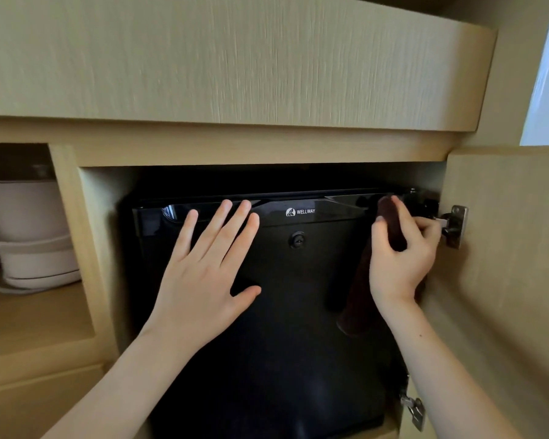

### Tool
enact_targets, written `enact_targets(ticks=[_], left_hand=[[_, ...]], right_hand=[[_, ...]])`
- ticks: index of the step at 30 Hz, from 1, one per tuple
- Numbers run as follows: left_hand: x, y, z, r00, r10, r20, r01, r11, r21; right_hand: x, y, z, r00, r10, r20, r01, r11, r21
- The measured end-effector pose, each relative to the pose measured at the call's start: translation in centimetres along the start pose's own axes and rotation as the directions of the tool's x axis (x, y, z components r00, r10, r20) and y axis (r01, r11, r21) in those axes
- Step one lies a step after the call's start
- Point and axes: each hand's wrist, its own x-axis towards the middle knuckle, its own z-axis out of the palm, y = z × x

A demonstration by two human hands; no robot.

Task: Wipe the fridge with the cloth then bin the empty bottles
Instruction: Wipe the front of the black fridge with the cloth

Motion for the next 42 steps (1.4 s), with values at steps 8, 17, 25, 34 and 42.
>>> enact_targets(ticks=[8, 17, 25, 34, 42], left_hand=[[-1.5, -0.7, 0.9, 0.999, 0.038, -0.028, -0.038, 0.999, -0.003], [-2.3, -1.2, 1.9, 0.996, 0.044, -0.083, -0.046, 0.999, -0.013], [-2.4, -1.6, 3.7, 0.987, 0.046, -0.152, -0.051, 0.998, -0.026], [-2.6, -2.2, 4.9, 0.975, 0.078, -0.206, -0.093, 0.993, -0.067], [-4.5, -2.2, 5.8, 0.984, 0.075, -0.159, -0.095, 0.988, -0.121]], right_hand=[[-5.3, 0.6, -0.6, 0.917, -0.316, 0.242, 0.340, 0.938, -0.067], [-6.1, 5.4, -3.8, 0.988, 0.137, -0.068, -0.144, 0.984, -0.110], [-8.4, 4.9, -4.3, 0.970, 0.237, -0.056, -0.243, 0.954, -0.176], [-3.0, 0.5, -1.1, 0.999, -0.019, -0.028, 0.016, 0.997, -0.078], [-7.6, 3.7, -3.2, 0.998, 0.055, -0.022, -0.058, 0.988, -0.143]])
